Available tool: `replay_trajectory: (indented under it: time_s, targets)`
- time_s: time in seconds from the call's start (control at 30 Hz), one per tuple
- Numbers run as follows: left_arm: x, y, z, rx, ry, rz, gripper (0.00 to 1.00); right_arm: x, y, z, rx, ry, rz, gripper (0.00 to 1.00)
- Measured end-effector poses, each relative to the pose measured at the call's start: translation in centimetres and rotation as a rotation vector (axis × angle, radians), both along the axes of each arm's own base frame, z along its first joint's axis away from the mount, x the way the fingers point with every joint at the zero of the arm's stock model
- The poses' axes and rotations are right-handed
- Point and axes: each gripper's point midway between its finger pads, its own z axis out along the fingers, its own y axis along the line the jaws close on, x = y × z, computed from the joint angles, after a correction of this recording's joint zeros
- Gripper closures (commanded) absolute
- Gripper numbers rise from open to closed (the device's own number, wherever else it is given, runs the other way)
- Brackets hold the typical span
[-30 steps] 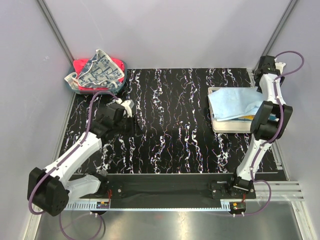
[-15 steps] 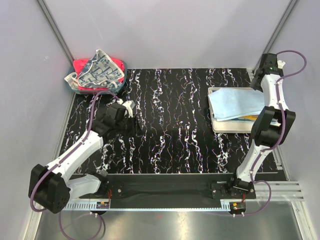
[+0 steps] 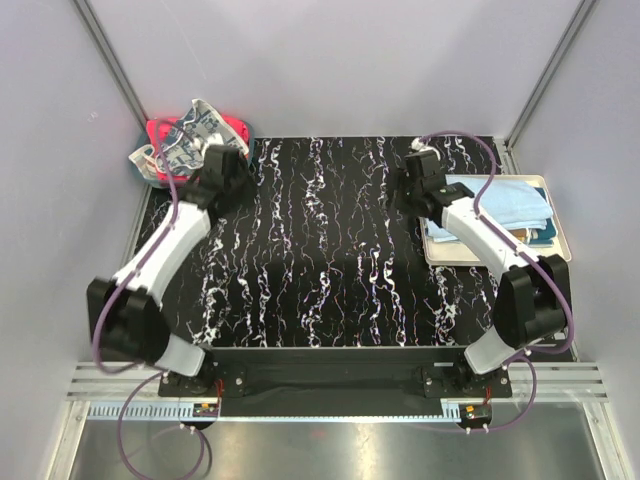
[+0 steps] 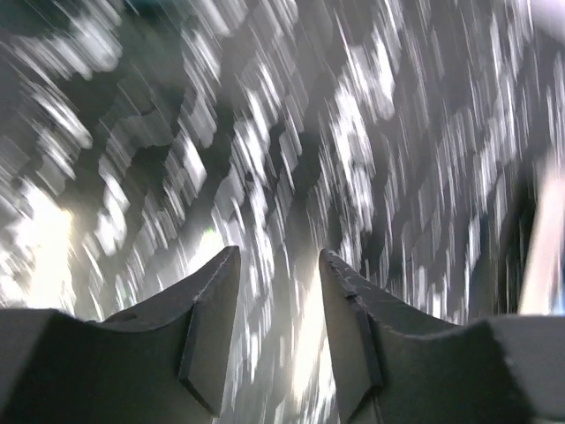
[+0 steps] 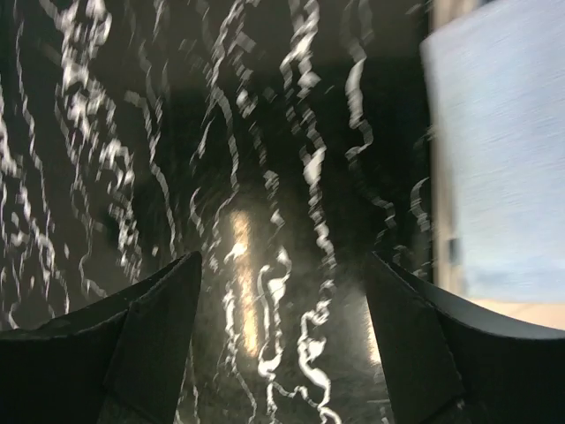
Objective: Fold and stack the towels
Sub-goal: Grab crumpled towel
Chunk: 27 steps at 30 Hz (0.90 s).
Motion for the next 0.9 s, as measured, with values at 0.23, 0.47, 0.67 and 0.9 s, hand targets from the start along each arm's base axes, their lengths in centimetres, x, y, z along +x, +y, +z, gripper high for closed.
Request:
replay_trajectory:
  time_s: [0.23,0.47,0.67,0.9]
  targets:
    - [11.9,9.1,-1.4,0.066,-0.030,0.437,0.47,-2.7,4.9,-2.3,0.050,0.056,0.132,0.20]
    - [17.4,13.4,-6.0,0.121,0.030,0.620,0.45,-3.0,5.4,-2.6,0.079,0.057,0.154,0.19]
    - [18.7,15.0,-6.5,0.120,0.037,0.695,0.45,-3.1,6.1,-2.4,0.111,0.053,0.175,0.19]
    - [19.1,17.9,-6.8,0.105,0.032,0.774,0.45,-3.1,6.7,-2.3,0.136,0.054,0.193,0.19]
